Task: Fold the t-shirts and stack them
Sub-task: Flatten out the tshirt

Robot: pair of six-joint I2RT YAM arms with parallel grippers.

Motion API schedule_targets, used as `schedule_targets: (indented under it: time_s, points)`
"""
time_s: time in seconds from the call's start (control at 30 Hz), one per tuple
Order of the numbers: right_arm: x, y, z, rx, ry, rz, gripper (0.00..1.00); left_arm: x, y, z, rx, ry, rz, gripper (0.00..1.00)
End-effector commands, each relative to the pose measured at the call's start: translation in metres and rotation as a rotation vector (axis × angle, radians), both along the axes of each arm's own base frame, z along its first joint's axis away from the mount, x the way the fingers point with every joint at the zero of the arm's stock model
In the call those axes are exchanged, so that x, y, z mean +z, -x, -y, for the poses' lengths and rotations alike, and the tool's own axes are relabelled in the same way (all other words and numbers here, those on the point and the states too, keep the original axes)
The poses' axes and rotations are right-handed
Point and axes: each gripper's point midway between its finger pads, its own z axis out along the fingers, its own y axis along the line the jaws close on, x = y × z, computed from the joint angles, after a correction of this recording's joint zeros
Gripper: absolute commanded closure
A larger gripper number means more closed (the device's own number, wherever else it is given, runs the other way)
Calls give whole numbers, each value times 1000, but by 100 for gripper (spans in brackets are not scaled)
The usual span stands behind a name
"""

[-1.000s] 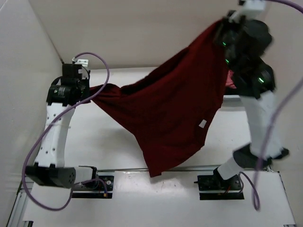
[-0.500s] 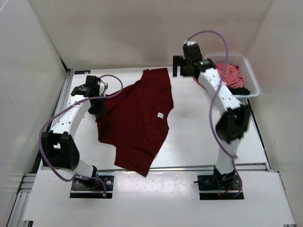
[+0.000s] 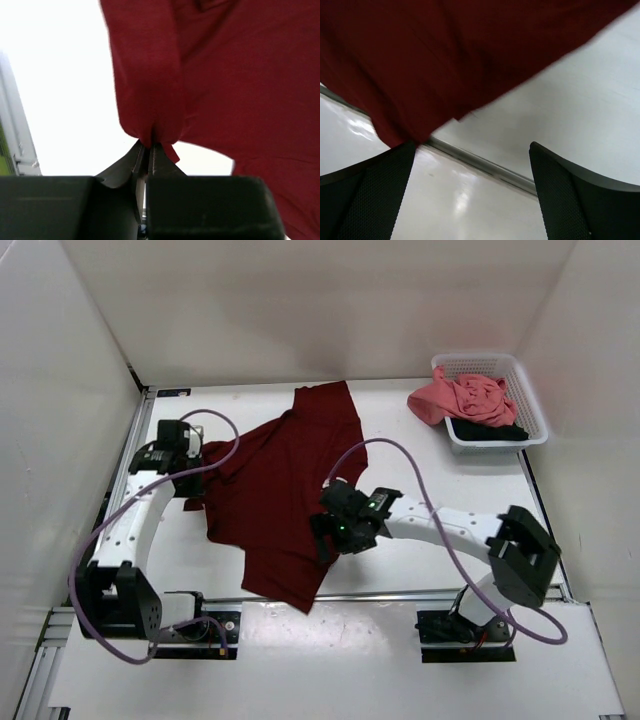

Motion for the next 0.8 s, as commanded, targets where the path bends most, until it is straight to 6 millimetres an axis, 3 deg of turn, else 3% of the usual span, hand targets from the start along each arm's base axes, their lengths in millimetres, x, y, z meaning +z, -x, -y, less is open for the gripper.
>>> schedule_targets:
  time_s: [0.0, 0.1, 0.27, 0.37, 0.43, 0.47, 0.5, 0.53, 0.57, 0.6, 0.63, 0.67, 0.73, 0.77]
  points:
    - [2, 0, -47, -88, -138, -54, 4, 6, 9, -18, 58, -34, 45, 84]
    - [-29, 12, -45, -146, -80, -158, 11, -5, 24, -22, 71, -43, 12, 84]
    - [-45, 23, -52, -144, -51, -234, 23, -3, 31, -28, 94, -50, 28, 81]
    - [-63, 23, -52, -142, 13, -260, 40, -3, 29, -31, 107, -51, 37, 81]
    - [-62, 10, -51, -193, 8, -245, 73, -6, 32, -37, 130, -51, 26, 81]
    - [-69, 10, -37, -238, 35, -256, 92, -6, 32, -37, 130, -51, 26, 81]
    - [-70, -1, -25, -325, 37, -264, 100, -10, 33, -39, 139, -51, 22, 81]
    - [-71, -9, -16, -365, 30, -249, 100, -12, 33, -39, 139, -51, 25, 80]
    - [-66, -18, 5, -423, 21, -229, 100, -20, 38, -38, 138, -51, 1, 76]
    - [-62, -26, 17, -459, 14, -203, 100, -23, 41, -34, 126, -28, -3, 69]
    - [-58, -37, 31, -488, 23, -156, 100, -28, 44, -31, 118, -13, -17, 59]
    - [-46, -51, 52, -550, 2, -119, 100, -33, 51, -30, 118, -13, -23, 39]
    - [-37, -61, 82, -575, 32, -82, 100, -38, 57, -32, 123, -24, -34, 31]
    - [-31, -72, 103, -624, 25, -67, 100, -42, 62, -31, 123, -24, -43, 22]
